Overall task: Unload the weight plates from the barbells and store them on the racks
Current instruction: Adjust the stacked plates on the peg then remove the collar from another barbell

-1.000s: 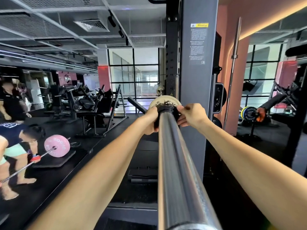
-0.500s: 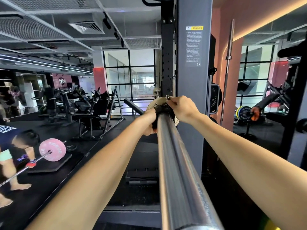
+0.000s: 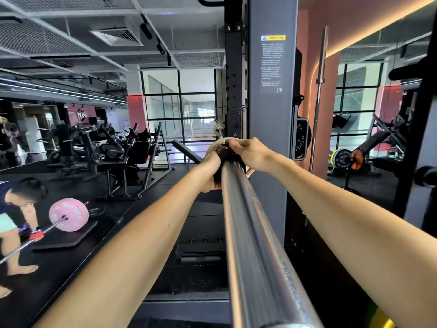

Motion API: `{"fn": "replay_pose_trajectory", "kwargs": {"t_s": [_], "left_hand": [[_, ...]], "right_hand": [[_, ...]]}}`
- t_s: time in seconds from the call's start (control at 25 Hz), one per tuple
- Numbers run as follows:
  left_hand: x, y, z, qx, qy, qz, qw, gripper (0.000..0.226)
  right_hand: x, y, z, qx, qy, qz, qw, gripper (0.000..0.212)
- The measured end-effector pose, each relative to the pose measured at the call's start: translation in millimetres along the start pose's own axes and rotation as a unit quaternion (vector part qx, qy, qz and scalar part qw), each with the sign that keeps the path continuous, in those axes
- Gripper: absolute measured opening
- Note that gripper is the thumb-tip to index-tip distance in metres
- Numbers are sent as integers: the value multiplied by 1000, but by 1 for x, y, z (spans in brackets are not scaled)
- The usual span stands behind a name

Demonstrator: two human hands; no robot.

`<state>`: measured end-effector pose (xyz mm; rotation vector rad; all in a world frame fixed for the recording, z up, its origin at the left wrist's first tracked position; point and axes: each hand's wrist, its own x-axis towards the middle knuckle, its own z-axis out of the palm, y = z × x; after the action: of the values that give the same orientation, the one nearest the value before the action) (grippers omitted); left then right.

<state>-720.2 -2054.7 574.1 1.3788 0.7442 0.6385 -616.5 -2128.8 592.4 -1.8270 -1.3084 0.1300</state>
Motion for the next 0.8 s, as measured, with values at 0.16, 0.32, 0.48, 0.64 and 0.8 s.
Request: {"fn": "replay_pose_trajectory", "kwargs": {"t_s": [0.16,0.32,0.48,0.64,0.8], "left_hand": [[-10,10,4,29,-1,7,1000,77],[-17,11,7,41,0,15,999,52],[-19,12,11,37,32,45,998,39],[-18,9,10,55,51,38,996,38],[-19,5,9,49,33,50,997,45]], "right_hand": [[-3,20,5,109,156,82,978,22],[-5,25,7,205,111,188,954,21],[-3,22,8,154,118,176,965,23],[-4,22,9,144,111,173,968,26],[-15,26,5,133,77,154,976,31]]}}
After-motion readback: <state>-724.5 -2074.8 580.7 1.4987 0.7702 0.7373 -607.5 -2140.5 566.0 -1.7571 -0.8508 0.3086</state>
